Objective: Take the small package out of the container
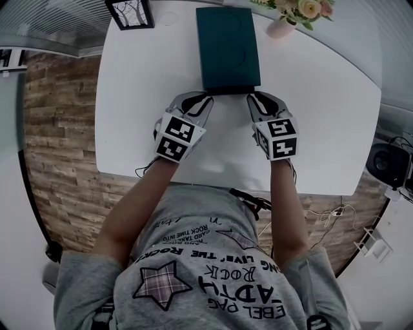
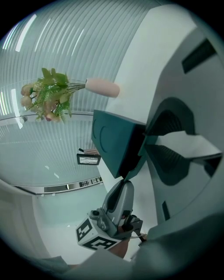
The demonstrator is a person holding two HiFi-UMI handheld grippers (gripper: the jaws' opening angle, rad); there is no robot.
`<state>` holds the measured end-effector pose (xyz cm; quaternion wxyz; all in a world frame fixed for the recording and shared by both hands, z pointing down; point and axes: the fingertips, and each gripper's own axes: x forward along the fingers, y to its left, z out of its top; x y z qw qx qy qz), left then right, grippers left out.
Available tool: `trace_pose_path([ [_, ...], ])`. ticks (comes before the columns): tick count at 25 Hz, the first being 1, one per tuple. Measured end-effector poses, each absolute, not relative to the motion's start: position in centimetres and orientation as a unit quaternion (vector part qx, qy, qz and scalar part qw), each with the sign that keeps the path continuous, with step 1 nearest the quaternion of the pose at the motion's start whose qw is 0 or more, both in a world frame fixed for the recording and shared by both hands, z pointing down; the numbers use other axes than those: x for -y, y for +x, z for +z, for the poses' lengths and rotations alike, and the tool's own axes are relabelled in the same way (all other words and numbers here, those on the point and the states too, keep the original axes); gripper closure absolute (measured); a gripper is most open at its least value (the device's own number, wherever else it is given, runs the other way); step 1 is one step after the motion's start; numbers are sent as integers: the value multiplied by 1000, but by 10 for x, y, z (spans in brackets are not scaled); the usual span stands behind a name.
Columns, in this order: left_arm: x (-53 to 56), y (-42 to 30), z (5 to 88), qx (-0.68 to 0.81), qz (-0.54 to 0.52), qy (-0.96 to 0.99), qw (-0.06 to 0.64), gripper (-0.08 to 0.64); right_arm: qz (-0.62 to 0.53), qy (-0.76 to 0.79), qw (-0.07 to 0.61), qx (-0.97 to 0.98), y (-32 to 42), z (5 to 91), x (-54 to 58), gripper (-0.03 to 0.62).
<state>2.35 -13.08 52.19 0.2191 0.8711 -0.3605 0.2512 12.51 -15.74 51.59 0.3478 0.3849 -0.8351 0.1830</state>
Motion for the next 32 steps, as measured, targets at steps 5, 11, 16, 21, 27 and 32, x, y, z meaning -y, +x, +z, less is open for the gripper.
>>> trace_pose_path([
  [5,119,26,522,346,255,875,223,511,186,378,355,835,128,516,145,520],
  [11,102,29,523,325,262,880,225,511,192,372,361,833,131,517,127,522],
  [16,84,33,523,299,267,886,233,511,196,364,368,833,135,517,109,523],
  [21,67,35,524,278,274,890,236,511,201,357,376,831,138,519,91,525],
  [27,49,37,524,259,276,893,245,511,209,352,376,831,139,519,73,525],
  [32,33,43,523,227,271,895,270,511,217,340,385,830,144,518,56,526],
])
